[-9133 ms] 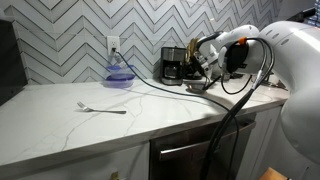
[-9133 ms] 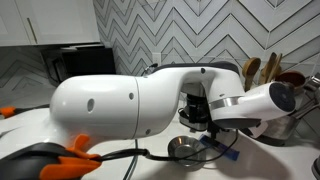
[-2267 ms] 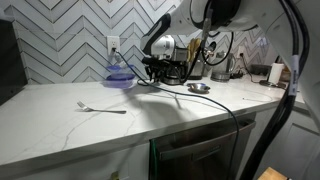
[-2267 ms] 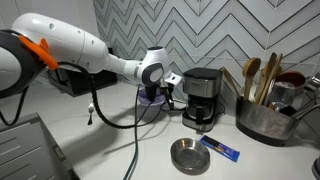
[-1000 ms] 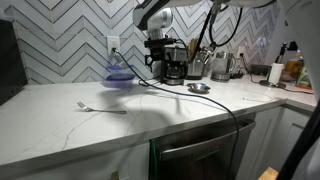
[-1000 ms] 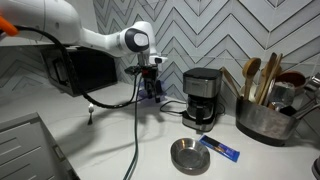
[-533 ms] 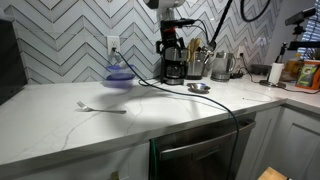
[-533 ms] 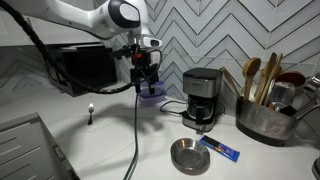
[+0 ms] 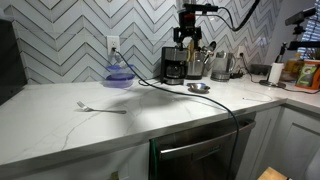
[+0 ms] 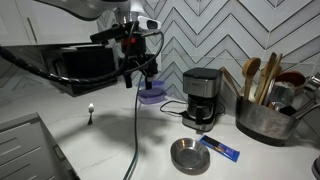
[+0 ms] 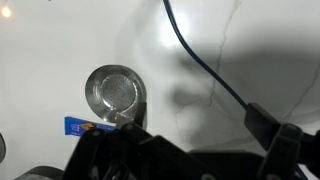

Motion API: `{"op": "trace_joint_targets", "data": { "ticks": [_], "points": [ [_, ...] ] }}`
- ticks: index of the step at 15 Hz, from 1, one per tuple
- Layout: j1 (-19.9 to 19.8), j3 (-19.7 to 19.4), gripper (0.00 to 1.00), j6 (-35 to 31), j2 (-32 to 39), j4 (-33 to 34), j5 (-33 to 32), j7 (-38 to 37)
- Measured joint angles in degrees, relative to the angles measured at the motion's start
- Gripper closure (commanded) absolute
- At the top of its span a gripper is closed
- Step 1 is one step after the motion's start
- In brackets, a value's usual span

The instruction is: Move the coffee maker cord to the left

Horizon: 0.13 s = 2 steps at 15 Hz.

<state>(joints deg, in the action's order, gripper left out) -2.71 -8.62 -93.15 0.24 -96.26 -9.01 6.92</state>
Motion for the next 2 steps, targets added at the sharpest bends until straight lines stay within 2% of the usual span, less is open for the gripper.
{"op": "trace_joint_targets", "data": {
  "ticks": [2],
  "points": [
    [-0.1,0.1,0.0,-0.2,-1.0,-1.2,0.0,0.3]
  ]
}}
